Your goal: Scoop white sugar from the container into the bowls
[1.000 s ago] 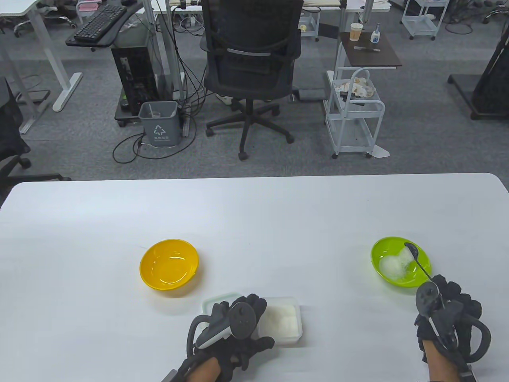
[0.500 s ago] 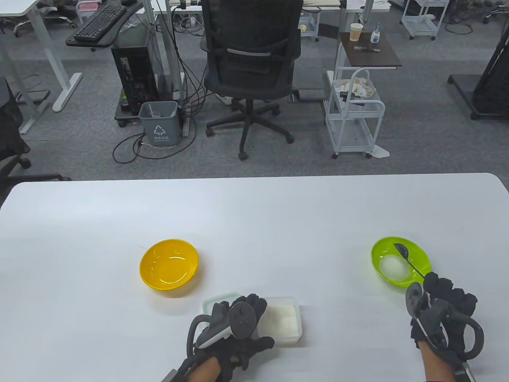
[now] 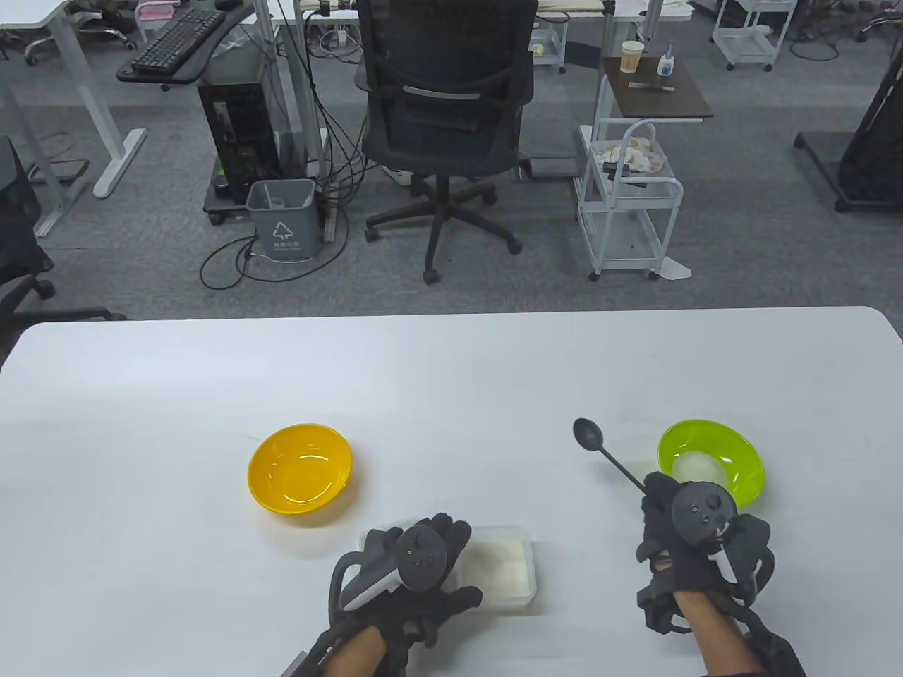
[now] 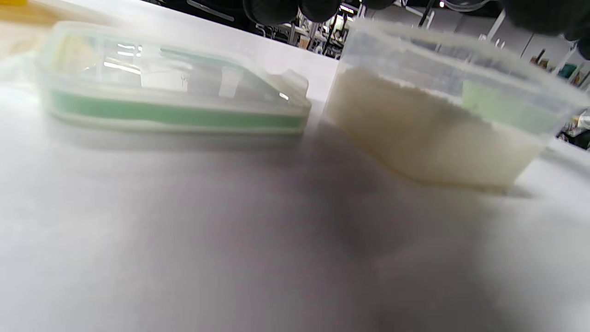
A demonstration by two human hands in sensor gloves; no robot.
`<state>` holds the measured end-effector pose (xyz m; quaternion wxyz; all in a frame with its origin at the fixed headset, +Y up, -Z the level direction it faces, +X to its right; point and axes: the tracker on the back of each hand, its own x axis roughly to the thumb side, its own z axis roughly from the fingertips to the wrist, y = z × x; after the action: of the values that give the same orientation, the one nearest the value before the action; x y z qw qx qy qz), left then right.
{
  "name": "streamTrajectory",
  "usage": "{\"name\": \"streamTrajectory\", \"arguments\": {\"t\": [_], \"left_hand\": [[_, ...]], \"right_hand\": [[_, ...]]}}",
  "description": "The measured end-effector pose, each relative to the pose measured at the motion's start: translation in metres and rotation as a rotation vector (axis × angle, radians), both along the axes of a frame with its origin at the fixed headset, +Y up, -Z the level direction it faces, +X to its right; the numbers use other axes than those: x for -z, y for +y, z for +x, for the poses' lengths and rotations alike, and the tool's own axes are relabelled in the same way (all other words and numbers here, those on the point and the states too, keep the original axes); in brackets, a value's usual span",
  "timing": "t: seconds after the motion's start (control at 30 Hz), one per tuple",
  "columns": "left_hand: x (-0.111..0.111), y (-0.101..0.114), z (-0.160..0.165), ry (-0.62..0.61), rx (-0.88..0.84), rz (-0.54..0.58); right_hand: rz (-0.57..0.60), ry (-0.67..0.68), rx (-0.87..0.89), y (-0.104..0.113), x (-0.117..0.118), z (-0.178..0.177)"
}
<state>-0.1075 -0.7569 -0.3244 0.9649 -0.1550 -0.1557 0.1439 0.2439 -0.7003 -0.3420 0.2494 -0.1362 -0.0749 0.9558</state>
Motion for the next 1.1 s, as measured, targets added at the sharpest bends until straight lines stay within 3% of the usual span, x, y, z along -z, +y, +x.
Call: {"name": "streamTrajectory", "arguments": {"t": [0.1,0.23,0.43,0.67,1.0,1.1], "left_hand": [[-0.001,0.006,-0.004,0.021,-0.047,0.034],[-0.005,0.017,-0.008,0.025,-0.134,0.074],[-0.008,0.022,-0.011,0.059,-0.295,0.02],[-0.011,0.019,-0.009,0.122,-0.463,-0.104],[-0.008,0.009,-0.017,0.241,-0.601,-0.247],[-0.008,0.009,-0.018,0.266,-0.6,-0.239]], "right_hand": [[0.006,0.128,0.093,0.005,0.0,-0.036],[0.013,0.259,0.225,-0.005,-0.006,-0.074],[-0.058,0.372,0.377,-0.022,-0.021,-0.114],[-0.147,0.492,0.483,-0.035,-0.038,-0.137],[-0.112,0.602,0.412,-0.034,-0.049,-0.153],[-0.119,0.639,0.389,-0.036,-0.048,-0.154]]}}
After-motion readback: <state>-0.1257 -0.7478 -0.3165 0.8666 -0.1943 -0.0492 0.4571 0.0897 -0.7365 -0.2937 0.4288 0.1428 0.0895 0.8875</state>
